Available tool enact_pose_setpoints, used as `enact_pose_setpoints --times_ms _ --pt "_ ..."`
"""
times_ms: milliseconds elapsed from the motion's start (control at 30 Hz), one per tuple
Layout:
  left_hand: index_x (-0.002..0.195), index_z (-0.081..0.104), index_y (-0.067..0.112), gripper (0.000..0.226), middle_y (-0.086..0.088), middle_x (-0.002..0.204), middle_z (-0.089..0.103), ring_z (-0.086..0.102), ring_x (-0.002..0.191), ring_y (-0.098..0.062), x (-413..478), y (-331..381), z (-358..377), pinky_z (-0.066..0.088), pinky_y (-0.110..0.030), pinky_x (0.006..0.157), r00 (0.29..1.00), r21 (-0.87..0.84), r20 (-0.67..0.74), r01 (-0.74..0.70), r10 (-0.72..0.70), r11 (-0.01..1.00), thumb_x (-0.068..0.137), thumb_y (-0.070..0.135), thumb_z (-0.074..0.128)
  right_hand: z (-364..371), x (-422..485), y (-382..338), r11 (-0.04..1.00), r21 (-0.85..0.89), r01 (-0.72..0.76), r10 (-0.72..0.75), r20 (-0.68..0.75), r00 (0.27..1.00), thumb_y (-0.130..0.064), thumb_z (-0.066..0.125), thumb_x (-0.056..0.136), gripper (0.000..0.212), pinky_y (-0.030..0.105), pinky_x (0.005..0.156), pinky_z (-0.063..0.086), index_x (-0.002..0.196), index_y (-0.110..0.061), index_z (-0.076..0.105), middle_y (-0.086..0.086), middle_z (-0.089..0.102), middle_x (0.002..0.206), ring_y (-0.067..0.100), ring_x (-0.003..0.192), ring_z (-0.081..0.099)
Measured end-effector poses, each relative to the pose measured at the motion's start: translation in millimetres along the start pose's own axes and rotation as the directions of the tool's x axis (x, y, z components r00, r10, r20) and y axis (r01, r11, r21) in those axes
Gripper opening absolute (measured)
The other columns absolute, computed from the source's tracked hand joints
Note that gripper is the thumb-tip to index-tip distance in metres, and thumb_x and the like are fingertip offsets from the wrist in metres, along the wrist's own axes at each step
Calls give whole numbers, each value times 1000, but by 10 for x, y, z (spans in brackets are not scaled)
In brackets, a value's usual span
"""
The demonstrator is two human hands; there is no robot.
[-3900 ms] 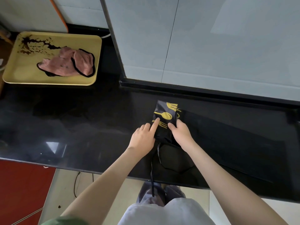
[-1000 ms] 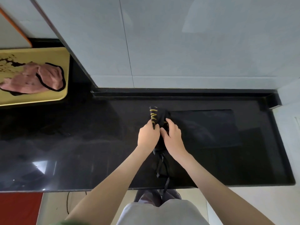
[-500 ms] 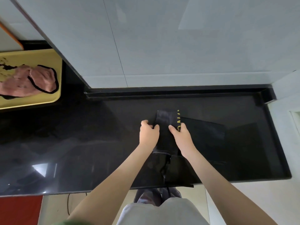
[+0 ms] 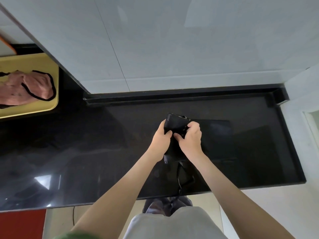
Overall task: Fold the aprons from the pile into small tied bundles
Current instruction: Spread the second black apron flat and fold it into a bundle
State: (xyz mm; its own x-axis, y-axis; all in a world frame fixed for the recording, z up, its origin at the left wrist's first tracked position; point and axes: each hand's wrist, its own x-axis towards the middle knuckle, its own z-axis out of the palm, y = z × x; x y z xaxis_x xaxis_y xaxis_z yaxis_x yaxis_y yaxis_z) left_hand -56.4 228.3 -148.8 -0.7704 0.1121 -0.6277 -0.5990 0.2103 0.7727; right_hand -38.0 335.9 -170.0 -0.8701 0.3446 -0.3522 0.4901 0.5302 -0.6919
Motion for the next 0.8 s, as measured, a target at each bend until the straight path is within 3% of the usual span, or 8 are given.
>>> enact_pose_setpoints --times_ms 67,200,267,333,400,500,633,800 --pt "143 34 30 42 7 127 53 50 117 -17 -25 38 30 41 -34 103 998 -61 50 30 -27 998 102 26 39 -18 26 -32 1000 -14 -4 5 76 997 -19 66 90 36 26 86 42 118 -8 46 0 44 111 19 106 48" --pt "118 59 28 52 1 116 63 59 107 -16 -85 150 69 45 -35 100 947 -319 212 299 -240 899 94 65 32 -192 -52 -234 804 479 -352 147 413 899 -45 47 98 33 26 79 49 126 -28 44 -3 59 114 13 100 59" --pt "127 55 31 57 -2 125 61 58 113 -21 -79 155 135 45 -40 103 932 -265 206 347 -299 900 91 69 32 -256 -75 -266 650 605 -460 146 494 857 -49 43 97 28 28 78 51 122 -37 46 -7 62 110 13 100 61" --pt "145 33 39 50 0 151 35 42 132 -22 -55 119 192 37 -43 111 973 -75 152 186 -173 980 99 55 32 -305 -70 -284 602 633 -487 148 511 847 -45 46 97 19 29 78 51 114 -37 51 -7 63 107 13 99 61" --pt "149 21 39 51 2 156 21 36 134 -21 -14 71 206 36 -40 111 996 10 51 74 -75 997 102 36 39 -326 -40 -268 614 620 -488 198 478 856 -34 51 97 9 28 73 51 106 -33 55 -3 65 105 14 95 62" --pt "147 29 20 62 -2 144 40 45 124 -19 7 36 151 42 -31 99 990 -107 -69 115 -122 988 93 29 59 -384 -48 -183 602 616 -508 295 420 858 -24 56 96 4 28 63 47 99 -24 59 0 66 92 17 85 62" --pt "125 58 9 48 -7 115 68 65 105 -23 11 54 45 53 -36 89 947 -313 165 315 -275 896 86 34 70 -464 -110 -94 565 653 -504 168 507 846 -21 57 95 17 29 63 56 110 -16 64 4 75 92 22 87 72" --pt "124 60 8 32 -10 114 69 66 105 -25 -22 -23 11 55 -35 84 951 -500 260 282 -169 818 94 17 60 -331 -16 -34 874 415 -254 157 254 954 -28 62 93 34 21 72 51 119 -18 43 -1 60 105 13 94 62"
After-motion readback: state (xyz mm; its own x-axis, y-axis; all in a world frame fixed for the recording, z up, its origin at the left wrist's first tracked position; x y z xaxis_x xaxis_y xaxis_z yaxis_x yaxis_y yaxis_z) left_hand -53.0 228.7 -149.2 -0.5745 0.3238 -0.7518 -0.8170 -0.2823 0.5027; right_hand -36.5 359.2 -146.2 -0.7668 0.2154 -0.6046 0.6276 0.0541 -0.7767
